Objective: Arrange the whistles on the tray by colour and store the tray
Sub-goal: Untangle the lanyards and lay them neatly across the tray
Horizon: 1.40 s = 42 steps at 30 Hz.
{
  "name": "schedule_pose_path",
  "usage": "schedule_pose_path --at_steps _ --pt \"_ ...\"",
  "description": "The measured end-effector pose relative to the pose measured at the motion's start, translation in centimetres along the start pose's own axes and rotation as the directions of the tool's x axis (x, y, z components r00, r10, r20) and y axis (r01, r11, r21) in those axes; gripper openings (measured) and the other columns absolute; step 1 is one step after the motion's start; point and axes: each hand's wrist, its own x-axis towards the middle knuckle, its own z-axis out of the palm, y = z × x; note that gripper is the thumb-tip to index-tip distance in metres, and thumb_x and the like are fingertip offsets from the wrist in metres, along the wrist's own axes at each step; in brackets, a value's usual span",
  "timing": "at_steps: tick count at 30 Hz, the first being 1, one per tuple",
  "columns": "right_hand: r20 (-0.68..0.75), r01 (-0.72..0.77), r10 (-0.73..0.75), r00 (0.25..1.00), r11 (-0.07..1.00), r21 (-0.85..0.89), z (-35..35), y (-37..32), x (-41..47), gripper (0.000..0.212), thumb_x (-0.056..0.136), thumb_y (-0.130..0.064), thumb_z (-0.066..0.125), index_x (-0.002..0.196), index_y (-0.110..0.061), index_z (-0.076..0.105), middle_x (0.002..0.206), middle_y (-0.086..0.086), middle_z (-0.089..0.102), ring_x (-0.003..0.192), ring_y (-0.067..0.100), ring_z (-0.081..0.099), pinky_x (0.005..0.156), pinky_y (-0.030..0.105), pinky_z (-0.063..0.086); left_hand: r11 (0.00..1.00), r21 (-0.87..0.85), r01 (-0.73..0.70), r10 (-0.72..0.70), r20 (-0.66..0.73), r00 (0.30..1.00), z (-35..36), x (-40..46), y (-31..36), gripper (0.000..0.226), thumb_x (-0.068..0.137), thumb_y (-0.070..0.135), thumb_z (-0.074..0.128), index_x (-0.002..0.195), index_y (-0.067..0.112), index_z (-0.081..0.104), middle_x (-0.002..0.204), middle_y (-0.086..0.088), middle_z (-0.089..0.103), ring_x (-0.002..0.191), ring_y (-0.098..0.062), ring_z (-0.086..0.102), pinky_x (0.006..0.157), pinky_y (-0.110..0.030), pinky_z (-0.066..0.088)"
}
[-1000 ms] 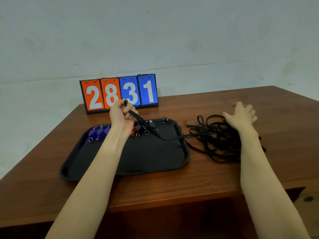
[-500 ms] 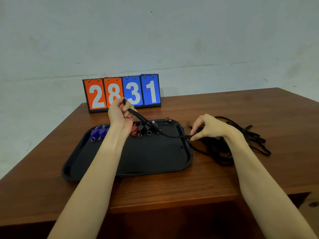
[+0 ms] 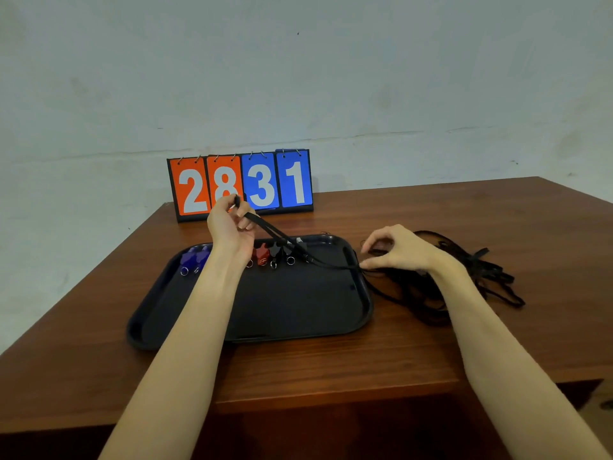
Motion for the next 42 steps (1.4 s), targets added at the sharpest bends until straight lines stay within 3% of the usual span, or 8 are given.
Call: schedule_pose_path --at_steps 5,8,14,18,22,31,35,42 --pt "0.064 0.115 -0.107 0.992 0.983 -0.145 2.7 -2.3 1.1 0.041 0.075 -0.052 0.072 0.112 -0.033 0.067 0.129 -0.007 0.048 0.124 0.011 0.036 0.103 0.037 0.032 1.0 0.009 -0.008 0.008 -0.017 1.0 0.0 0.0 0.1 0.02 0.093 0.012 0.045 0.073 0.014 0.046 0.048 0.006 0.037 0.038 -0.006 0.026 0.038 -0.017 0.025" --pt "0.153 0.114 -0.073 0.985 0.954 -0.279 3.7 -2.6 1.8 0.02 0.08 -0.044 0.071 0.096 -0.032 0.069 0.136 0.001 0.043 0.132 0.02 0.026 0.11 0.047 0.025 1.0 0.005 -0.019 0.019 -0.039 0.999 0.0 0.1 0.3 0.02 0.093 0.011 0.045 0.072 0.014 0.045 0.048 0.005 0.037 0.039 -0.007 0.026 0.039 -0.017 0.025" --pt "-0.061 0.15 -0.143 0.988 0.979 0.136 0.8 -1.7 0.3 0.019 0.093 -0.024 0.058 0.089 -0.011 0.072 0.084 0.003 0.071 0.083 0.016 0.067 0.086 0.031 0.052 0.993 0.005 -0.119 0.118 -0.184 0.976 -0.2 0.2 1.2 0.02 0.095 0.014 0.051 0.075 0.012 0.051 0.055 0.002 0.05 0.042 -0.006 0.037 0.044 -0.016 0.032" --pt "-0.152 0.081 -0.041 0.988 0.96 0.268 0.0 -0.8 -0.1 0.025 0.097 -0.026 0.051 0.087 -0.014 0.071 0.06 0.004 0.051 0.059 0.013 0.053 0.073 0.028 0.055 0.975 0.09 -0.205 0.221 -0.253 0.942 -0.5 0.5 1.6 0.013 0.092 0.023 0.061 0.097 0.011 0.061 0.073 0.001 0.062 0.059 -0.005 0.057 0.057 -0.017 0.047" --pt "-0.148 0.043 0.007 0.989 0.942 0.332 0.7 -0.7 0.3 0.029 0.1 -0.024 0.046 0.094 -0.013 0.072 0.063 0.007 0.041 0.061 0.016 0.045 0.061 0.021 0.052 0.939 0.22 -0.263 0.314 -0.246 0.917 -0.9 0.5 2.0 0.017 0.086 0.031 0.069 0.085 0.014 0.064 0.081 -0.001 0.066 0.073 -0.009 0.063 0.071 -0.022 0.053" --pt "-0.248 0.083 -0.009 0.969 0.954 0.289 1.3 -1.3 0.4 0.011 0.091 -0.011 0.061 0.09 -0.008 0.072 0.074 0.009 0.071 0.065 0.011 0.066 0.063 0.02 0.054 0.743 0.644 -0.183 0.446 -0.272 0.852 -6.2 -0.4 5.4 0.022 0.096 0.016 0.054 0.113 0.007 0.064 0.098 -0.004 0.069 0.082 -0.011 0.066 0.077 -0.023 0.056" --pt "-0.244 0.065 -0.023 0.969 0.984 0.164 2.9 -2.0 0.9 0.005 0.087 -0.012 0.066 0.086 -0.009 0.07 0.07 0.004 0.071 0.063 0.01 0.067 0.068 0.022 0.053 0.644 0.765 -0.016 0.41 -0.327 0.851 -8.4 -1.1 6.8 0.021 0.096 0.013 0.053 0.113 0.009 0.065 0.098 -0.002 0.065 0.079 -0.009 0.061 0.067 -0.019 0.05" --pt "-0.265 0.043 -0.057 0.963 0.997 -0.061 4.4 -1.7 1.1 0.005 0.085 -0.019 0.07 0.08 -0.019 0.069 0.076 -0.01 0.066 0.079 0.008 0.063 0.081 0.028 0.051 0.366 0.926 0.092 0.439 -0.259 0.86 -11.6 -1.5 7.7 0.011 0.082 0.01 0.072 0.092 0.011 0.071 0.099 -0.006 0.068 0.098 -0.022 0.063 0.088 -0.037 0.053"
